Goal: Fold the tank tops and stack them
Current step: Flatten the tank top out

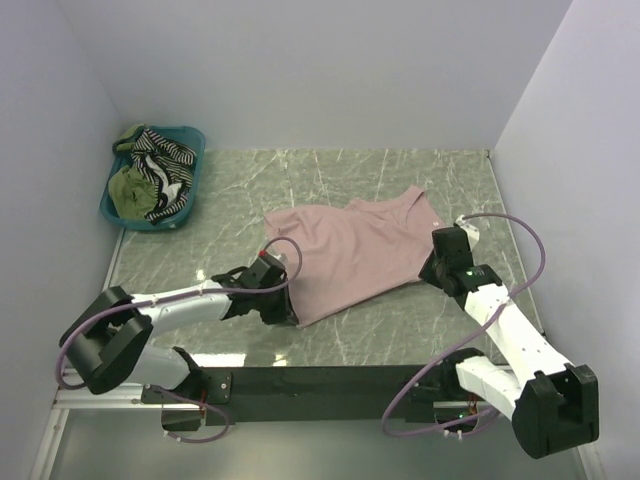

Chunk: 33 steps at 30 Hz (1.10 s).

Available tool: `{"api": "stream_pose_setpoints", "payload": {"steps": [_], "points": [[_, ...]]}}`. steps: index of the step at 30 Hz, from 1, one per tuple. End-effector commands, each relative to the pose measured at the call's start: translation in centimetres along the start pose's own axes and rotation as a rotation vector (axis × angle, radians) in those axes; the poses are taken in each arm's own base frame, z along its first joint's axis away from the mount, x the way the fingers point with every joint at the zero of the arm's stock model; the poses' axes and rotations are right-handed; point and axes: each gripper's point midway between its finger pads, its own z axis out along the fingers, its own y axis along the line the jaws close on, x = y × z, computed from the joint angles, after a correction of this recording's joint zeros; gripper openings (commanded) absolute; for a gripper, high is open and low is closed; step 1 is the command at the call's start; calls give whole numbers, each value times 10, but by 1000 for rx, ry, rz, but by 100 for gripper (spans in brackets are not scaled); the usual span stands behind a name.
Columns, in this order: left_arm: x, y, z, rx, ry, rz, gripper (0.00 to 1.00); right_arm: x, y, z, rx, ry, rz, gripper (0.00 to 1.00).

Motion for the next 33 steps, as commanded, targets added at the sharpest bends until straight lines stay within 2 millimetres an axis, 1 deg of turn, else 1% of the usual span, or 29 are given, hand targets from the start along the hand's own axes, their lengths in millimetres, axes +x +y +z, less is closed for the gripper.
{"api": "stream_pose_setpoints", "payload": {"steps": [1,2,4,5,6,8,9,11,12,14,15,16,17,18,19,20,21,22,23,24,25,26,27,28,29,30,31,32,33], "points": [[-26,-23,-22,28,-107,11,1,-5,3,-6,-10,-34,11,0],[-27,-20,-28,6,-113,12,1,-4,1,-6,-3,-30,9,0],[-52,-32,-51,23,-207,12,1,-16,2,-12,4,-64,10,0],[-60,-36,-62,36,-235,5,1,-19,3,-16,2,-72,9,0],[-77,-38,-75,48,-285,-20,1,-34,9,-24,-20,-110,14,0],[-99,-45,-97,83,-356,-44,1,-54,16,-34,-33,-160,20,0],[-125,-49,-111,104,-421,-75,1,-78,26,-44,-46,-208,20,0],[-158,-53,-125,130,-479,-117,1,-105,41,-53,-73,-258,15,0],[-186,-71,-135,169,-532,-117,1,-132,56,-60,-91,-297,0,0],[-224,-78,-147,174,-613,-155,0,-167,77,-66,-129,-373,-6,0],[-254,-96,-156,227,-660,-153,1,-189,90,-66,-138,-410,-41,0],[-271,-102,-161,251,-678,-156,0,-209,101,-67,-164,-454,-40,0],[-293,-100,-169,257,-713,-177,0,-218,106,-51,-145,-444,-63,0],[-321,-111,-172,278,-740,-169,0,-246,117,-62,-171,-499,-48,0],[-340,-117,-176,299,-762,-160,0,-263,123,-61,-189,-521,-42,0],[-368,-134,-206,355,-811,-131,0,-283,134,-61,-211,-546,-42,0],[-387,-127,-183,338,-777,-141,0,-294,140,-60,-229,-561,-41,0],[-403,-133,-188,368,-789,-127,0,-305,144,-60,-237,-580,-41,0],[-427,-151,-222,431,-851,-90,0,-315,151,-48,-235,-592,-58,0],[-443,-146,-203,433,-815,-93,0,-338,159,-62,-252,-645,-49,0],[-455,-151,-207,456,-823,-80,0,-349,163,-62,-253,-663,-50,0],[-472,-172,-250,521,-889,-42,0,-354,166,-48,-238,-657,-61,0],[-487,-167,-230,531,-852,-43,0,-376,173,-66,-262,-711,-50,0],[-495,-173,-240,554,-864,-32,0,-383,177,-68,-271,-721,-47,0],[-502,-186,-276,603,-921,-10,0,-398,183,-74,-291,-743,-35,0],[-510,-180,-267,604,-909,-23,1,-402,186,-76,-304,-740,-33,0],[-510,-178,-272,619,-906,-22,1,-402,189,-76,-308,-731,-36,0],[-512,-157,-251,588,-862,-78,1,-396,190,-70,-304,-701,-40,0],[-504,-164,-269,615,-887,-51,0,-387,193,-66,-320,-680,-44,0]]}}
